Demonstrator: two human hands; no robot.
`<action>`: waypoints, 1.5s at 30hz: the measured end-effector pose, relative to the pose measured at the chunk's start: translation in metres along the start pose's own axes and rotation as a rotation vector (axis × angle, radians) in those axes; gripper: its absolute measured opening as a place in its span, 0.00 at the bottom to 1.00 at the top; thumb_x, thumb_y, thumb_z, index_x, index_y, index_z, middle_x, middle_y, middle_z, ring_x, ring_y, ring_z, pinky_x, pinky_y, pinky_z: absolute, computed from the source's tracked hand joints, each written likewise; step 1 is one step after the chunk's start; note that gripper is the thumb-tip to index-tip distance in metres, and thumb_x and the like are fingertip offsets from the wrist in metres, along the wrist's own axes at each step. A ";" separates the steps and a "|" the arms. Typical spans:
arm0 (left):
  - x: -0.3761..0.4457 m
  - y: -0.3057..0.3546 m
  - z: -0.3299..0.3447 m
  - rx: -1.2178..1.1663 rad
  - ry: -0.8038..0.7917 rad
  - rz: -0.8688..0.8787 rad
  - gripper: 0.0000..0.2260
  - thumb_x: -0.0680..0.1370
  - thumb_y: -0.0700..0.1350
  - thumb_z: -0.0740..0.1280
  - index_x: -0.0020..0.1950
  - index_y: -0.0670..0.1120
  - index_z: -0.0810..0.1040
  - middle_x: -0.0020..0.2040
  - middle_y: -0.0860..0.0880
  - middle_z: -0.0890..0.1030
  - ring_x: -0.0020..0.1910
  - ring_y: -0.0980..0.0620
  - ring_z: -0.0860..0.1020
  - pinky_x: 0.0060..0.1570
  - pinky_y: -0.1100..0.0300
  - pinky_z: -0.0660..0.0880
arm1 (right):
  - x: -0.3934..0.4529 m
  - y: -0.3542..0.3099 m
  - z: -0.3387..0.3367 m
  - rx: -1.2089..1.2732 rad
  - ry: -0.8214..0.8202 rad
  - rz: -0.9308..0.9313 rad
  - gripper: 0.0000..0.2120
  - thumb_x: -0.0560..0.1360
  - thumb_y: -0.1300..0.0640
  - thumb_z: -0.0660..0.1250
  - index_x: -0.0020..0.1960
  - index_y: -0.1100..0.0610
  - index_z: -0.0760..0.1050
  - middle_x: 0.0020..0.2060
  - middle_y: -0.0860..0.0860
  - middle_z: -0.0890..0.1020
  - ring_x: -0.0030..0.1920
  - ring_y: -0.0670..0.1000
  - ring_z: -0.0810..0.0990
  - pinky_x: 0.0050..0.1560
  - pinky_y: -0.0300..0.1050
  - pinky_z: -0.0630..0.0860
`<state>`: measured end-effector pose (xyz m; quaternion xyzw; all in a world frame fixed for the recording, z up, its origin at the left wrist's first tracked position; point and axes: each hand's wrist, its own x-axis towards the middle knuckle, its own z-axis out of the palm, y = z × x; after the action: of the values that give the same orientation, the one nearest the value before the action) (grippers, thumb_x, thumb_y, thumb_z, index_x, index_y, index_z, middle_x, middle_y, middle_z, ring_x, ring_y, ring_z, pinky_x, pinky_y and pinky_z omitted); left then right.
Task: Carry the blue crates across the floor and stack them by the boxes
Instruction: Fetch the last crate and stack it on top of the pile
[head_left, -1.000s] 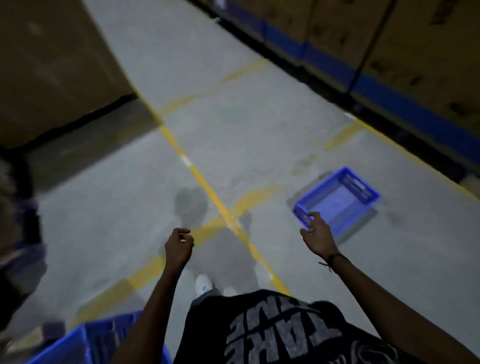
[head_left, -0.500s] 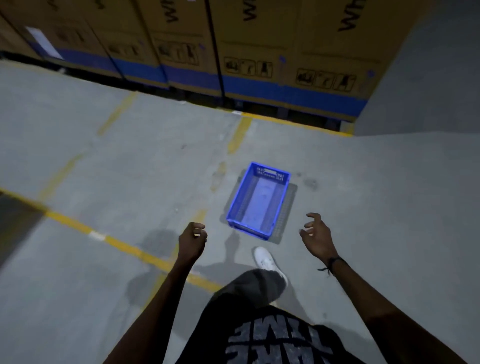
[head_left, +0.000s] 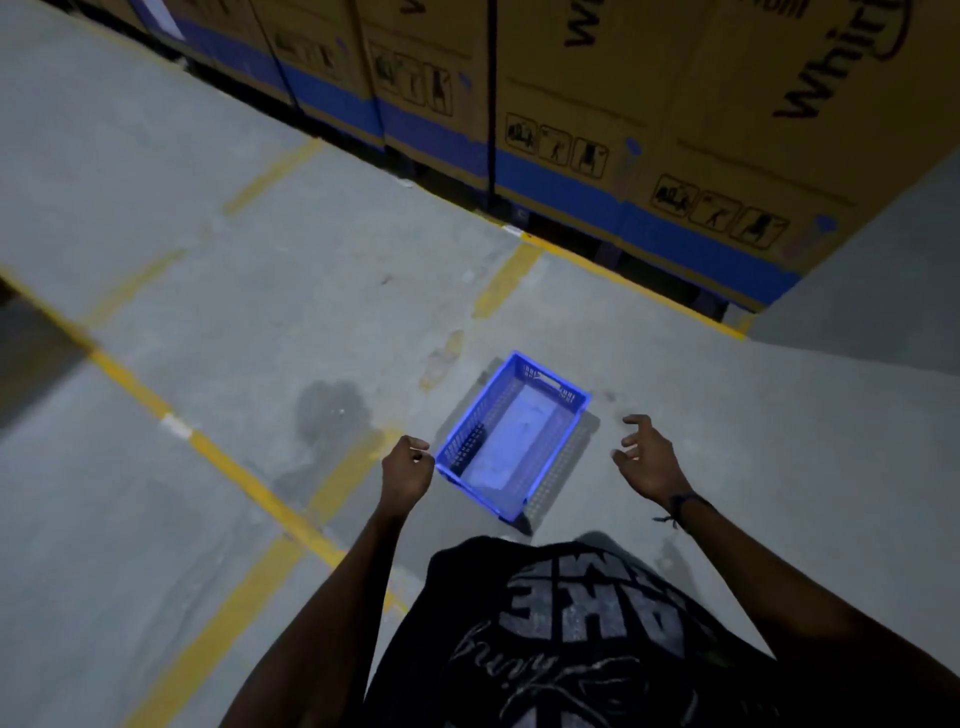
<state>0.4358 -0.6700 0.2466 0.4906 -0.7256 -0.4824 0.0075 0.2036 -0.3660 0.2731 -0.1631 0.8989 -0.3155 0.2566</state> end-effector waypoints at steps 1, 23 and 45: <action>0.003 0.000 0.003 0.008 0.011 -0.016 0.16 0.69 0.48 0.61 0.53 0.43 0.78 0.47 0.42 0.84 0.45 0.41 0.83 0.48 0.47 0.80 | 0.014 -0.005 -0.005 -0.027 -0.039 -0.016 0.24 0.74 0.61 0.70 0.68 0.57 0.66 0.50 0.57 0.77 0.39 0.49 0.77 0.47 0.44 0.72; 0.032 0.083 0.143 -0.156 0.444 -0.528 0.09 0.76 0.36 0.64 0.55 0.39 0.77 0.47 0.39 0.82 0.47 0.40 0.79 0.42 0.56 0.66 | 0.368 -0.065 -0.071 -0.597 -0.659 -0.484 0.27 0.73 0.60 0.72 0.68 0.62 0.66 0.47 0.58 0.79 0.49 0.62 0.81 0.50 0.47 0.72; 0.248 -0.246 0.375 -0.235 0.409 -0.842 0.29 0.64 0.50 0.62 0.61 0.36 0.74 0.55 0.36 0.81 0.53 0.38 0.78 0.48 0.56 0.68 | 0.589 0.171 0.252 -0.701 -0.688 -0.252 0.33 0.73 0.57 0.73 0.72 0.62 0.63 0.61 0.67 0.76 0.57 0.65 0.79 0.54 0.54 0.74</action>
<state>0.2987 -0.6015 -0.2425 0.8225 -0.3881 -0.4157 0.0096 -0.1565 -0.6282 -0.2183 -0.4412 0.7875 0.0486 0.4276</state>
